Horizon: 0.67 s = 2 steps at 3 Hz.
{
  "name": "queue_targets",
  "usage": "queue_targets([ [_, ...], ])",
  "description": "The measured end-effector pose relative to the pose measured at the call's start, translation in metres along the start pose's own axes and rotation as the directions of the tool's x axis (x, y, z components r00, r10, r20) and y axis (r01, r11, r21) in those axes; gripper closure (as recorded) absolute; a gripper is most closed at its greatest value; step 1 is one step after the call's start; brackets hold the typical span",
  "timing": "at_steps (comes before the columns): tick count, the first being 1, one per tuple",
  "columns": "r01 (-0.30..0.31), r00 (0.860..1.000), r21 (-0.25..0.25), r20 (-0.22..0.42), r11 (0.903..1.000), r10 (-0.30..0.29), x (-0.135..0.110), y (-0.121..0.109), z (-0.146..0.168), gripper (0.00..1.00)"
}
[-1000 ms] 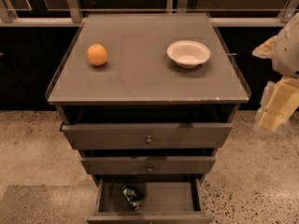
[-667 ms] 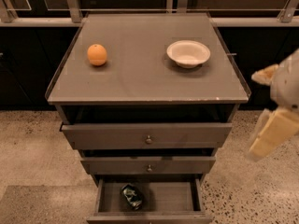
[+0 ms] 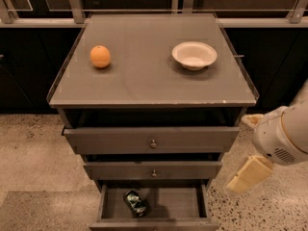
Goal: Pick green can from bottom drawer and place on counter
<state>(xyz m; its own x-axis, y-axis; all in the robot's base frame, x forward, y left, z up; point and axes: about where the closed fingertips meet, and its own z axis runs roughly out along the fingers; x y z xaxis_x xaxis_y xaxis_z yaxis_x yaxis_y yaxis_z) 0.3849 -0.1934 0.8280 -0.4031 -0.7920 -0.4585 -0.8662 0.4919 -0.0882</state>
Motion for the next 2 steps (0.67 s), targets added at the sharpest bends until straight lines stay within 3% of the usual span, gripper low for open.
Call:
queue_targets([
  [1,0.000,1.000,0.000,0.000,1.0000,0.000,0.000,0.000,0.000,0.00],
  [2,-0.023,1.000,-0.030,0.015,0.9993,0.023,0.006,-0.002,0.033,0.00],
])
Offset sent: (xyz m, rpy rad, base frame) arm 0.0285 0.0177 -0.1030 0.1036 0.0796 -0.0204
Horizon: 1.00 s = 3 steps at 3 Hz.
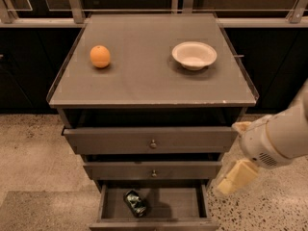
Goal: Pick green can from bottom drawer and place on counter
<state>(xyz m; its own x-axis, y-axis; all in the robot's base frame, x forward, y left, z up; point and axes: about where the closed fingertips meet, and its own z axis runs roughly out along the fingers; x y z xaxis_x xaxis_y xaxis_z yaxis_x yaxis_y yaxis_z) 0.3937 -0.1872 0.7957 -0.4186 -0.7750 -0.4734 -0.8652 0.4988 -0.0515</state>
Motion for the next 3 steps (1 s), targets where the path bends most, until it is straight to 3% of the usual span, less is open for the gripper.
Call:
queue_targets([
  [1,0.008,0.998,-0.049,0.061,0.9988,-0.005,-0.006,0.005,0.068,0.00],
  [2,0.033,0.997,-0.063,0.078,0.9975,-0.028,-0.013,0.009,0.121,0.00],
  [3,0.032,0.996,-0.051,0.086,0.9982,-0.027,-0.014,0.006,0.125,0.00],
])
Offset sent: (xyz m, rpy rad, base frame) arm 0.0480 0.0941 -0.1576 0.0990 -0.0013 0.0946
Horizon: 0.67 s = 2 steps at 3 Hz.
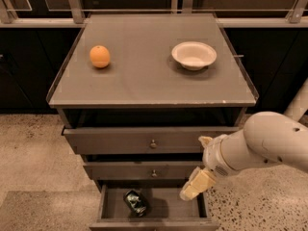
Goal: Pick green can from bottom drawer and place on counter
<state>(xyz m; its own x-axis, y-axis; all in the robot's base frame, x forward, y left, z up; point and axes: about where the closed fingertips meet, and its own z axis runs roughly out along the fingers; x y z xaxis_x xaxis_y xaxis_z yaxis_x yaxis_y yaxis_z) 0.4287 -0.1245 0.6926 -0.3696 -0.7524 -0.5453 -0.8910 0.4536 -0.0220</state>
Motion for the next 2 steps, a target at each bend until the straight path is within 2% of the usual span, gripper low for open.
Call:
queue_targets([
  [1,-0.073,0.997,-0.027,0.023,0.9970,0.074,0.008,0.010,0.024,0.00],
  [2,-0.145,0.987,-0.096,0.056,0.9848,0.151,0.015,0.033,0.080,0.00],
])
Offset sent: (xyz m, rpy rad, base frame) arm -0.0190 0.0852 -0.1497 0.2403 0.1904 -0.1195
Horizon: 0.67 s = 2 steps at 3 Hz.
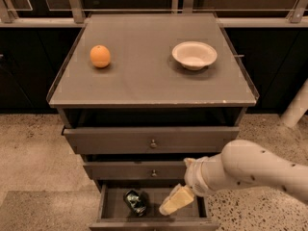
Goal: Pick green can from bottom drawer and place on counter
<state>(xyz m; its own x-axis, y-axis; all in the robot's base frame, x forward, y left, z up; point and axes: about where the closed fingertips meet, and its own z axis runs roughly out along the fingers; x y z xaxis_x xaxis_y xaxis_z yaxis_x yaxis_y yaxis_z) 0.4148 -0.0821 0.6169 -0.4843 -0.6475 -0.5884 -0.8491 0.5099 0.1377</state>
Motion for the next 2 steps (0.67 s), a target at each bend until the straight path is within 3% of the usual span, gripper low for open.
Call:
queue_targets([
  [1,-0.064,0.997,-0.039,0.038,0.9972,0.066,0.0120,0.0051,0.0651,0.00],
  [2,-0.064,0.997,-0.039,0.038,0.9972,0.066,0.0120,0.0051,0.0651,0.00],
])
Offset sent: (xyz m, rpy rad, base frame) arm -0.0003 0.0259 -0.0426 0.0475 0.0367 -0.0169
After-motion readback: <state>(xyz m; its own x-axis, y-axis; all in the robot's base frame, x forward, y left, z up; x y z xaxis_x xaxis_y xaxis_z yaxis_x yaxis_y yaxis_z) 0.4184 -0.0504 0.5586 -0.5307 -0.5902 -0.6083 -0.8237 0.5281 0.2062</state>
